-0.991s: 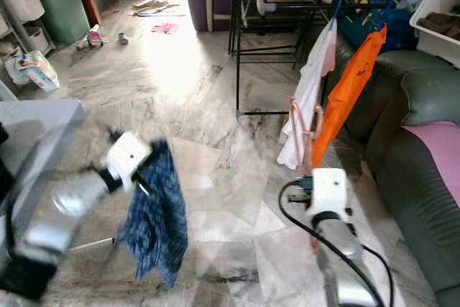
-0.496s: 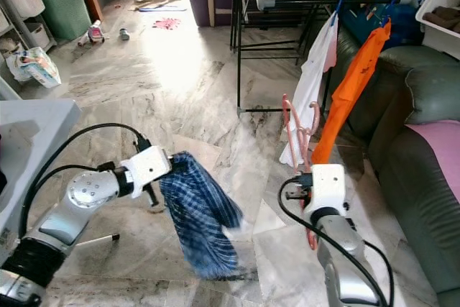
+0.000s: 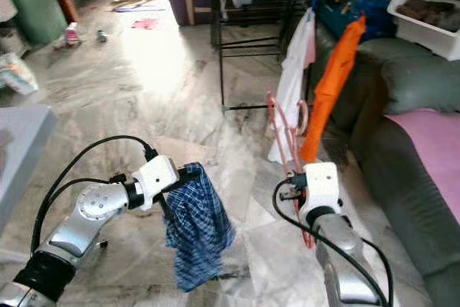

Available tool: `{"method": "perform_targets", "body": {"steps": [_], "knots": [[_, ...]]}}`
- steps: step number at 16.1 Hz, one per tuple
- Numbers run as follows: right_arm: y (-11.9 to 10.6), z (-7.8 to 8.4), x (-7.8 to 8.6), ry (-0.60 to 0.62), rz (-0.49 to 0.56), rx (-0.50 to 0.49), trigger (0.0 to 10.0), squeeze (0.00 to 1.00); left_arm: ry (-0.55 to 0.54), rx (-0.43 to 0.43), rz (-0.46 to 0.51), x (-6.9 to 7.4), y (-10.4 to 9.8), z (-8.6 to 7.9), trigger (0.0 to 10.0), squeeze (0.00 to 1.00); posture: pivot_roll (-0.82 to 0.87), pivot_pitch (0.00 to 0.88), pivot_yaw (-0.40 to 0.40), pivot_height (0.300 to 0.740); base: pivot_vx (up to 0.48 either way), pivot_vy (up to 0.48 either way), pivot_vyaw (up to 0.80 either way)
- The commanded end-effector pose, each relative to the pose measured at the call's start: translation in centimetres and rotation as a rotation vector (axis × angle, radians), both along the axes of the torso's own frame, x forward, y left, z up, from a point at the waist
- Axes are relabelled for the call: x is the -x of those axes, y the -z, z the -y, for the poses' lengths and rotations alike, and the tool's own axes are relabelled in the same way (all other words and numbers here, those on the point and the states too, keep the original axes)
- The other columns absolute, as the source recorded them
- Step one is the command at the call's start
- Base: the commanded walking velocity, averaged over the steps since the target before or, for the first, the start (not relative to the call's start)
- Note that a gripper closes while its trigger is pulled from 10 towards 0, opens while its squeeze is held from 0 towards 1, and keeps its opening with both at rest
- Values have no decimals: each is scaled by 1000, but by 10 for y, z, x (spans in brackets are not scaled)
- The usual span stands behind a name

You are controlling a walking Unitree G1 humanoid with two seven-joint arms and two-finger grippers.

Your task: Hang hanger

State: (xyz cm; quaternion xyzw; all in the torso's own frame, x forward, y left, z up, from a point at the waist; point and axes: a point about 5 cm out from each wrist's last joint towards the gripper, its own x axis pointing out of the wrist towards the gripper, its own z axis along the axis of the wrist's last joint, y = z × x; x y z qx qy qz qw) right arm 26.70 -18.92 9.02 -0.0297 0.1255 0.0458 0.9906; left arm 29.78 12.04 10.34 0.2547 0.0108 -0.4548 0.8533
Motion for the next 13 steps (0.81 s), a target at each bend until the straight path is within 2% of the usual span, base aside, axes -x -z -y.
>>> {"method": "perform_targets", "body": {"steps": [1,4,8,13], "knots": [[-4,1,-1,-4,19,2,10000,0,-9,-15,32,-5,-5,-2,10000,0,-42,29,7,740,0,0,0],[0,-6,4,-13,5,-7,10000,0,-16,42,29,-6,-8,6,10000,0,-47,28,9,740,0,0,-413],[6,-20,11,-51,-14,-19,10000,0,33,85,-17,8,2,22,10000,0,-47,30,3,740,0,0,-800],[5,-22,8,-55,-11,-21,10000,0,39,88,-26,11,4,22,10000,0,-42,28,0,740,0,0,-709]]}}
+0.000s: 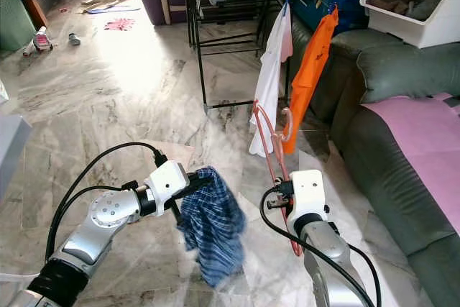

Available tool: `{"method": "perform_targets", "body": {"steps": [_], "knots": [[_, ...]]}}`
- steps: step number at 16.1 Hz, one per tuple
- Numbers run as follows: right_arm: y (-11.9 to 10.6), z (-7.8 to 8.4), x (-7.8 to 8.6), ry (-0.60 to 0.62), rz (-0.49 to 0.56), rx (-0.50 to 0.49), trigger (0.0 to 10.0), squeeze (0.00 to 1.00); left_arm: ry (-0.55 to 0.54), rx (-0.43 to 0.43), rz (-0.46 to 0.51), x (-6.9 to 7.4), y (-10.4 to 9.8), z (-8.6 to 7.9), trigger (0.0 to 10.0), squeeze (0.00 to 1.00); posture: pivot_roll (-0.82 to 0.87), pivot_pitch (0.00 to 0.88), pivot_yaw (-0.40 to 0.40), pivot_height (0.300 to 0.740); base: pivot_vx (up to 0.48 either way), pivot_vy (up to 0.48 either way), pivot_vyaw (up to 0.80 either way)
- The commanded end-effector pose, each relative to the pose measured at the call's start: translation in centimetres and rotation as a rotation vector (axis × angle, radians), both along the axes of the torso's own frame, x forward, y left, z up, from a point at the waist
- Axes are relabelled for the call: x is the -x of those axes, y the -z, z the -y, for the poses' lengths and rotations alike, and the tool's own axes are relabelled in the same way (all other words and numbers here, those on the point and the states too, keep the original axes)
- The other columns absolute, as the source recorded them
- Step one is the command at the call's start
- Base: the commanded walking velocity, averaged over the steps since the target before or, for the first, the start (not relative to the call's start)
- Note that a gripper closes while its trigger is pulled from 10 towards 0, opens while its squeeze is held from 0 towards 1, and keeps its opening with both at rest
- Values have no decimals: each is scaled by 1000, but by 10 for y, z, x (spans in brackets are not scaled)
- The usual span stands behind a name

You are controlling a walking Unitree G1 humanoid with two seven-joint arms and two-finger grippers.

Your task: Hang hanger

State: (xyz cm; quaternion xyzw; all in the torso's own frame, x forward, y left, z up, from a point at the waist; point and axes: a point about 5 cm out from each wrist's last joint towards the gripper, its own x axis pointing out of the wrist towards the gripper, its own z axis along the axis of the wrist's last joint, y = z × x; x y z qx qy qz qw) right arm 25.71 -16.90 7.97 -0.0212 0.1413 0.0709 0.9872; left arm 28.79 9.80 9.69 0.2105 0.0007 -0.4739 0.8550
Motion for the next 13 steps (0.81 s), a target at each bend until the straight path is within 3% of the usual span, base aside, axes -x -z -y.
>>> {"method": "perform_targets", "body": {"steps": [1,10,12,13], "knots": [[-5,-2,-2,-11,23,-1,10000,0,2,1,5,1,-2,-1,10000,0,-41,27,-1,740,0,0,-481],[-7,-3,-5,-33,40,6,10000,0,-35,-13,11,1,1,-4,10000,0,-30,19,-8,740,115,0,-45],[-10,3,-7,-47,49,30,10000,0,-57,-25,24,-2,0,-7,10000,0,-30,18,-9,740,0,0,0],[-14,20,-9,-55,48,55,10000,0,-64,-107,103,-12,-7,-13,10000,0,-31,16,-11,740,0,0,0]]}}
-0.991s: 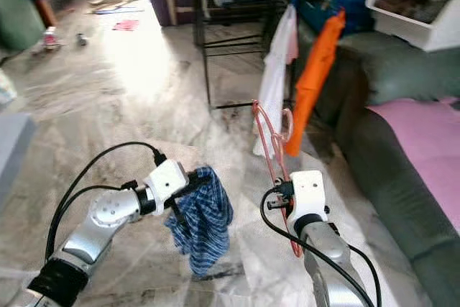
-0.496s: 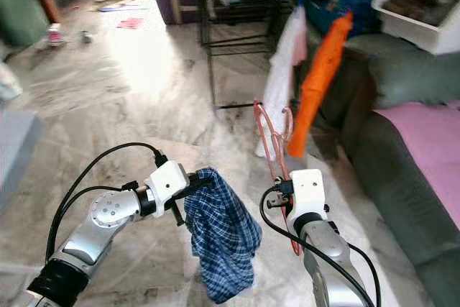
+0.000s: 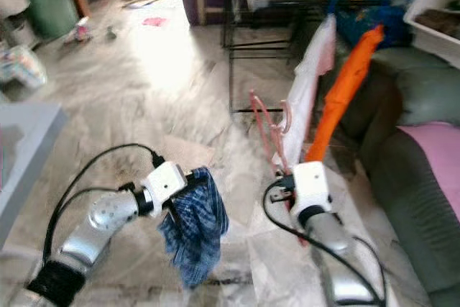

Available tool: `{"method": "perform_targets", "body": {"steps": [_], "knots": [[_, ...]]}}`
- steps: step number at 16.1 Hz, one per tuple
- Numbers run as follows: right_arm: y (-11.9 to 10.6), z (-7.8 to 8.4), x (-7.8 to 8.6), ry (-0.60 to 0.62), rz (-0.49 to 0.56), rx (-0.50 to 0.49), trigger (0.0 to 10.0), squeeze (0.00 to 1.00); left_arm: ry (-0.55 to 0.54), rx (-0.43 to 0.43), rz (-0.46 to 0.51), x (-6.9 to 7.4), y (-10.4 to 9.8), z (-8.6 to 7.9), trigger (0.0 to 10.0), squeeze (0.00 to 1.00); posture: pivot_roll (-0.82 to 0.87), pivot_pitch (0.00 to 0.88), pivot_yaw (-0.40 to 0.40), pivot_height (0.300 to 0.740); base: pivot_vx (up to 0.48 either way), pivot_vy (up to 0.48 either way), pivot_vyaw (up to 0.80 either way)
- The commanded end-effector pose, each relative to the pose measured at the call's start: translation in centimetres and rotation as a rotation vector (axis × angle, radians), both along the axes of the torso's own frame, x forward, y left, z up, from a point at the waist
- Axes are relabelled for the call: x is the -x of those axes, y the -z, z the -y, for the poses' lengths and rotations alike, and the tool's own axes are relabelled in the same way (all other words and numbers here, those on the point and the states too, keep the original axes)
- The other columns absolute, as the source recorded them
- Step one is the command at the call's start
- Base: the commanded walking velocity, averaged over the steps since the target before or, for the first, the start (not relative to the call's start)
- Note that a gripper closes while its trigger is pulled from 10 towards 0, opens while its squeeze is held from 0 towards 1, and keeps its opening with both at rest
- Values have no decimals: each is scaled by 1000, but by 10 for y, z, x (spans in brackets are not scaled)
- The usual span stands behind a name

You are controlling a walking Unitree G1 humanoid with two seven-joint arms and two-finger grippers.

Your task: Hang hanger

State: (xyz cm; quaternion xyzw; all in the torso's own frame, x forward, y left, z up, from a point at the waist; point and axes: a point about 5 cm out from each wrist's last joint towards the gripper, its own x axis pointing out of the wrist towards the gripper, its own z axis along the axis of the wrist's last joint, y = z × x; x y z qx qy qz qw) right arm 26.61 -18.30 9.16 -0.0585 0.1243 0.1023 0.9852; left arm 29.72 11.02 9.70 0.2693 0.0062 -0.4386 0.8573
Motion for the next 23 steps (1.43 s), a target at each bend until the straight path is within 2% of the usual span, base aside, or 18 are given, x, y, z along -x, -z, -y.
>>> {"method": "perform_targets", "body": {"steps": [1,2,3,4,5,7,8,9,10,11,12,13,15,18,23], "knots": [[-4,20,-2,32,7,20,10000,0,-34,-96,114,-17,-15,-7,10000,0,-32,15,-9,740,0,0,0],[-5,27,-5,54,11,48,10000,0,-140,-133,153,-36,-24,-15,10000,0,-38,12,0,740,0,0,0],[-6,28,-6,59,14,56,10000,0,-160,-129,159,-41,-27,-17,10000,0,-40,12,1,740,0,0,0],[-7,28,-7,57,22,65,10000,0,-87,-116,150,-42,-32,-12,10000,0,-46,12,8,740,0,0,0],[-7,27,-7,63,25,73,10000,0,-71,-123,143,-42,-33,-10,10000,0,-49,12,13,740,0,0,0],[-2,22,-4,74,16,67,10000,0,-356,95,26,-56,-35,-16,10000,0,-48,14,25,740,0,0,0],[1,16,0,70,12,57,10000,0,-570,332,-151,-57,-25,-17,10000,0,-47,14,27,740,0,0,0],[1,12,1,72,22,42,10000,0,-621,417,-221,-52,-18,-15,10000,0,-46,15,28,740,0,0,0],[0,9,1,78,39,16,10000,0,-612,436,-229,-46,-11,-12,10000,0,-46,15,27,740,0,0,0],[-5,4,0,102,67,-33,10000,0,-544,438,-232,-34,-3,-6,10000,0,-42,14,24,740,0,0,0],[-6,3,0,114,79,-48,10000,0,-513,439,-245,-28,0,-5,10000,0,-42,14,24,740,0,0,0],[-7,-1,0,121,88,-69,10000,0,-466,451,-274,-16,7,-7,10000,0,-40,15,24,740,0,0,0],[-5,-3,0,131,74,-84,10000,0,-466,433,-310,-6,11,-15,10000,0,-32,15,20,740,0,0,-213],[-3,-4,0,129,70,-87,10000,0,-477,430,-324,-2,11,-25,10000,0,-26,17,17,740,0,0,-800],[-3,-5,0,127,67,-82,10000,0,-434,426,-336,3,8,-19,10000,0,-33,13,14,740,283,0,-646]]}}
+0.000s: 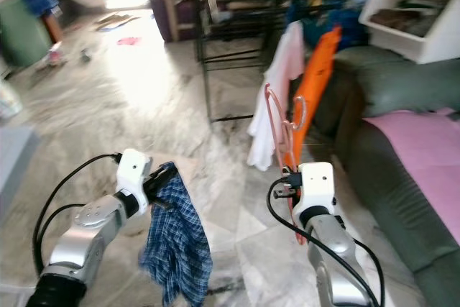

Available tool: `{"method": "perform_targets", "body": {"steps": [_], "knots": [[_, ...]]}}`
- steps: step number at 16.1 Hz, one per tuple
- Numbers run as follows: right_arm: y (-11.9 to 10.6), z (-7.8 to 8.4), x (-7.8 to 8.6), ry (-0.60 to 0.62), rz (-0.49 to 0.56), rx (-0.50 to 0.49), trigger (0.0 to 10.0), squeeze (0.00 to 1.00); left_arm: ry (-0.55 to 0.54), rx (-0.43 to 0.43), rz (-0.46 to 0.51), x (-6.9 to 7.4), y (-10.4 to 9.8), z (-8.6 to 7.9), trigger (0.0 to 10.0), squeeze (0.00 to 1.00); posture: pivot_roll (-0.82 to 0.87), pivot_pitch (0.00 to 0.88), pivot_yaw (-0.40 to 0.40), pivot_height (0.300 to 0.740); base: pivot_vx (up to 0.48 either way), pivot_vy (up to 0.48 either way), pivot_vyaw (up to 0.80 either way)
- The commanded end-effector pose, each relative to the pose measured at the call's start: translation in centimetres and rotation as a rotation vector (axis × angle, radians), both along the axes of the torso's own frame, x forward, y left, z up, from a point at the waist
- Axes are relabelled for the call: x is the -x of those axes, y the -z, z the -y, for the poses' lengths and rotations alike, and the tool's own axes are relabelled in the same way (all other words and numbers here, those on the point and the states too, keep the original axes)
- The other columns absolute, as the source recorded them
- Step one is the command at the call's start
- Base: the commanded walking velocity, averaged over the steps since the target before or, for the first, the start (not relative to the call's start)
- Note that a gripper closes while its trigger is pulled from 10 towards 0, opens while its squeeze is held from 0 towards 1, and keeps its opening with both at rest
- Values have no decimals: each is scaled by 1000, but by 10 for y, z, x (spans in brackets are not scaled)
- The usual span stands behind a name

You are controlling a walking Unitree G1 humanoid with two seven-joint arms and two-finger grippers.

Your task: Hang hanger

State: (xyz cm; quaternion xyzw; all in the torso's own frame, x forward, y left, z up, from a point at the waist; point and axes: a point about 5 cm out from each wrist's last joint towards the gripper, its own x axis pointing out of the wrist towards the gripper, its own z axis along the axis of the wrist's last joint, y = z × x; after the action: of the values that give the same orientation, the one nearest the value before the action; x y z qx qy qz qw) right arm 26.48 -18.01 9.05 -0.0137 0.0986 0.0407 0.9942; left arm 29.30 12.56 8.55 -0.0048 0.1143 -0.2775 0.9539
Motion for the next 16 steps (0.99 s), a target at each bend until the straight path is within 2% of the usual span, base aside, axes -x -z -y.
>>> {"method": "perform_targets", "body": {"steps": [1,5,9,10,11,16], "knots": [[-3,-3,-1,-5,15,-2,10000,0,4,-7,5,0,-3,-2,10000,0,-33,13,14,740,281,0,-513],[-1,-5,0,-8,6,-3,10000,0,20,-7,-3,3,-2,0,10000,0,-33,18,16,740,278,0,-628],[0,-5,1,-10,3,0,10000,0,37,-14,3,5,-4,3,10000,0,-28,21,15,740,0,0,0],[1,-5,1,-12,0,2,10000,0,55,22,-8,8,-5,8,10000,0,-27,22,15,740,0,0,0],[1,-6,1,-14,-2,3,10000,0,79,24,3,10,-6,9,10000,0,-26,21,14,740,0,0,0],[1,-8,-1,-21,-8,4,10000,0,89,17,5,11,-6,11,10000,0,-25,22,10,740,0,48,0]]}}
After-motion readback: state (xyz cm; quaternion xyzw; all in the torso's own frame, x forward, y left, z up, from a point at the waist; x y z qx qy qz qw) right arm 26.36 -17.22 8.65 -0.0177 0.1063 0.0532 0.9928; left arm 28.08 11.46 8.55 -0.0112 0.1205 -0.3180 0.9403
